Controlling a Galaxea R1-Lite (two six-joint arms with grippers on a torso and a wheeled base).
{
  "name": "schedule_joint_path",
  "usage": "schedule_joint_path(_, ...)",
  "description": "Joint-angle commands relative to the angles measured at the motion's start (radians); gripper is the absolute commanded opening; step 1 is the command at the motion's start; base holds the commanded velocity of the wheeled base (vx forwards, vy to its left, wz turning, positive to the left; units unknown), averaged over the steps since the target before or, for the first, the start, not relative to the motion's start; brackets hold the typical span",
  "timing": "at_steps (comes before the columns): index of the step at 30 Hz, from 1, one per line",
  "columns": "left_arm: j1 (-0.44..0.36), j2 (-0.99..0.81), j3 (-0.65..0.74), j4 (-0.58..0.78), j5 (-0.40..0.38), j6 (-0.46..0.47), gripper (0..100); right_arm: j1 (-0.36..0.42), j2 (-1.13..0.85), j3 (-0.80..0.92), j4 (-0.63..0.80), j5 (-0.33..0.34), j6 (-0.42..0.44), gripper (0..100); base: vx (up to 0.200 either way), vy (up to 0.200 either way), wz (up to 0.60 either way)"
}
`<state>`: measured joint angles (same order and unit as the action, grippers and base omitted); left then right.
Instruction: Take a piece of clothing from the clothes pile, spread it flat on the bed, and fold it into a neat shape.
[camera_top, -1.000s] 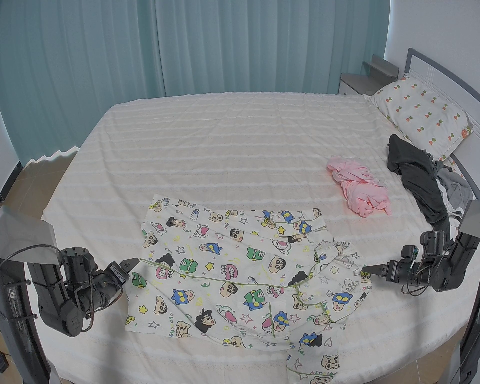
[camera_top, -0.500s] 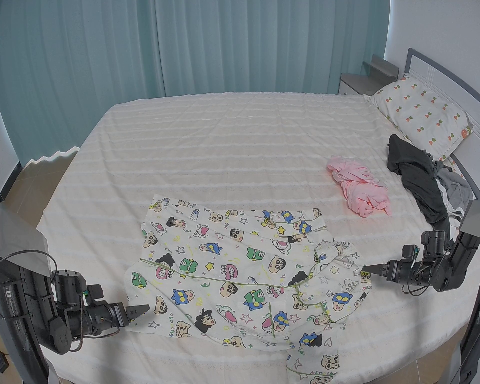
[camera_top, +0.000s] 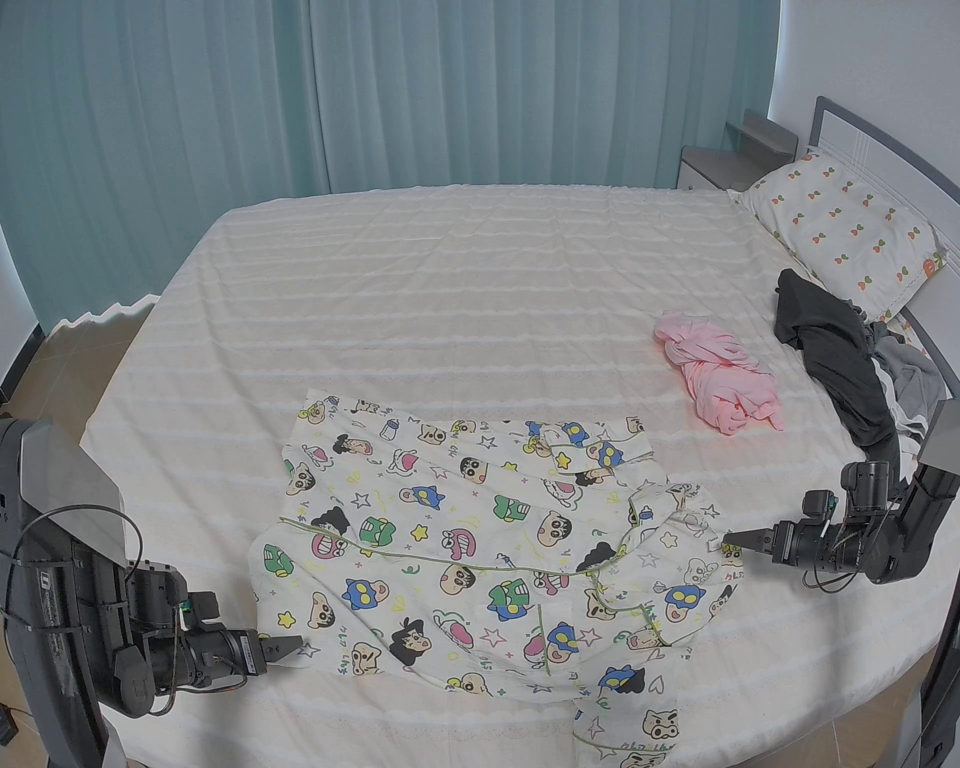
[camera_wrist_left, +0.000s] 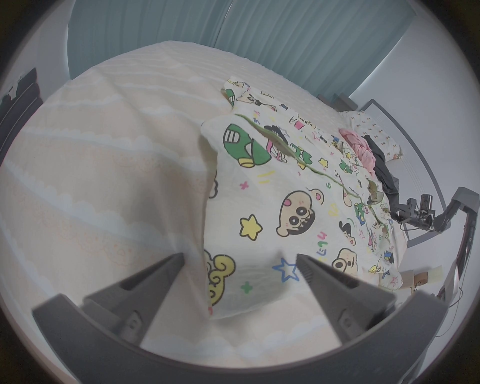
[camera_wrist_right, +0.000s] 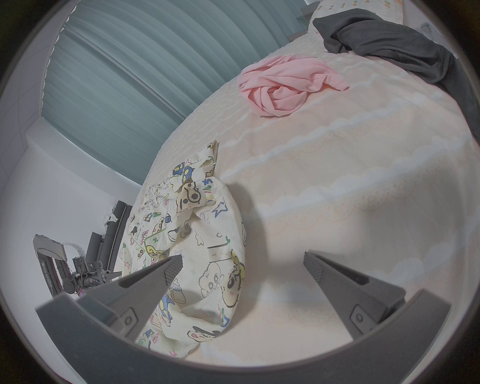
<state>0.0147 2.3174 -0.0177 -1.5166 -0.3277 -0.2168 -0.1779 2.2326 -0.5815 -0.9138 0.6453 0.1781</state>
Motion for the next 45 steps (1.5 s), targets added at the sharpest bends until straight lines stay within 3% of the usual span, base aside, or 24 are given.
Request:
schedule_joint_path(1, -0.007, 0.039, 0.010, -0.002, 0.013, 0.002, 0, 0.000, 0.001, 0.000, 0.000, 0.000, 0.000, 100, 0.000, 0.000, 0.00)
schedule_joint_path(10, -0.002, 0.023, 0.012, 0.018, 0.045, 0.019, 0, 0.000, 0.002, 0.000, 0.001, 0.000, 0.000, 100, 0.000, 0.000, 0.00)
schedule_joint_path(14, 0.042, -0.044, 0.012, 0.168, 0.053, 0.159, 0, 0.000, 0.002, 0.000, 0.001, 0.000, 0.000, 100, 0.000, 0.000, 0.00)
schedule_joint_path(18, 0.073, -0.128, 0.010, 0.273, 0.047, 0.220, 0, 0.000, 0.002, 0.000, 0.001, 0.000, 0.000, 100, 0.000, 0.000, 0.00)
schedule_joint_path(33, 0.195, -0.153, 0.010, 0.391, 0.047, 0.435, 0, 0.001, 0.001, 0.005, 0.001, 0.000, 0.000, 100, 0.000, 0.000, 0.00)
schedule_joint_path(45, 0.194, -0.153, 0.010, 0.414, 0.016, 0.458, 0, 0.001, -0.001, 0.005, 0.001, 0.000, -0.002, 100, 0.000, 0.000, 0.00)
